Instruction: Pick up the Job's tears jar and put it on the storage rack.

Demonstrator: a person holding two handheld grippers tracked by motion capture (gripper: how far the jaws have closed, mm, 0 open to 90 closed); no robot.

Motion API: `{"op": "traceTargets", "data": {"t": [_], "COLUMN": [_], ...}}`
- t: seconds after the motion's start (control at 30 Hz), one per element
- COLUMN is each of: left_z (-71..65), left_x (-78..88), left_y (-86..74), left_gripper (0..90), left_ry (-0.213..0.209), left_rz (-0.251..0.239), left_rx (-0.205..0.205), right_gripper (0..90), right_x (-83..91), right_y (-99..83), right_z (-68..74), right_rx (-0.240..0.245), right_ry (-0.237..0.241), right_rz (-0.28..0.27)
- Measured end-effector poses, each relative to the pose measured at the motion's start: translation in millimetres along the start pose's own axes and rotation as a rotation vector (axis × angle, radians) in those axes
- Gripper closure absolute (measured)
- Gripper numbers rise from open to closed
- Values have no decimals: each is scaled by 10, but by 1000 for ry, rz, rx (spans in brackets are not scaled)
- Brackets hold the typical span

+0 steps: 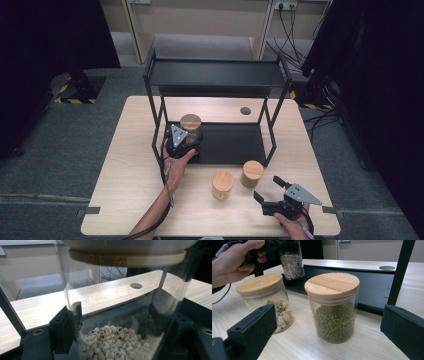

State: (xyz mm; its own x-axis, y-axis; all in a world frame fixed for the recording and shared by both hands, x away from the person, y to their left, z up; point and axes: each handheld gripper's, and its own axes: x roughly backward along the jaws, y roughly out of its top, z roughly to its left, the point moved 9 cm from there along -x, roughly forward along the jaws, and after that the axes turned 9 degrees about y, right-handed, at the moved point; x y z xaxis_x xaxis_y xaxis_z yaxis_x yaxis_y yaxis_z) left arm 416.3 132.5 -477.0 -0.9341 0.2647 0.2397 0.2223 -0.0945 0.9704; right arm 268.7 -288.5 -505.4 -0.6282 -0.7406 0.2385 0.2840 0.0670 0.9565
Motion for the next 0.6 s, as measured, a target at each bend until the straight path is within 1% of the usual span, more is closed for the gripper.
{"op": "traceTargets", "data": {"t": [0.33, 0.6], "left_z": [-19, -6], "left_x": [-40, -47], "left_y": [-67, -97], "left_gripper": [250, 248], "left_ry": [8, 20], "left_rz": [14, 6], "left_rx": [2, 14], "right_gripper": [9, 9], "right_x": [1, 0], "right_y": [-1, -1], "right_z": [0, 3], "right_rx": [0, 2], "right_ry": [1, 1], "right_rz": [0, 0]}}
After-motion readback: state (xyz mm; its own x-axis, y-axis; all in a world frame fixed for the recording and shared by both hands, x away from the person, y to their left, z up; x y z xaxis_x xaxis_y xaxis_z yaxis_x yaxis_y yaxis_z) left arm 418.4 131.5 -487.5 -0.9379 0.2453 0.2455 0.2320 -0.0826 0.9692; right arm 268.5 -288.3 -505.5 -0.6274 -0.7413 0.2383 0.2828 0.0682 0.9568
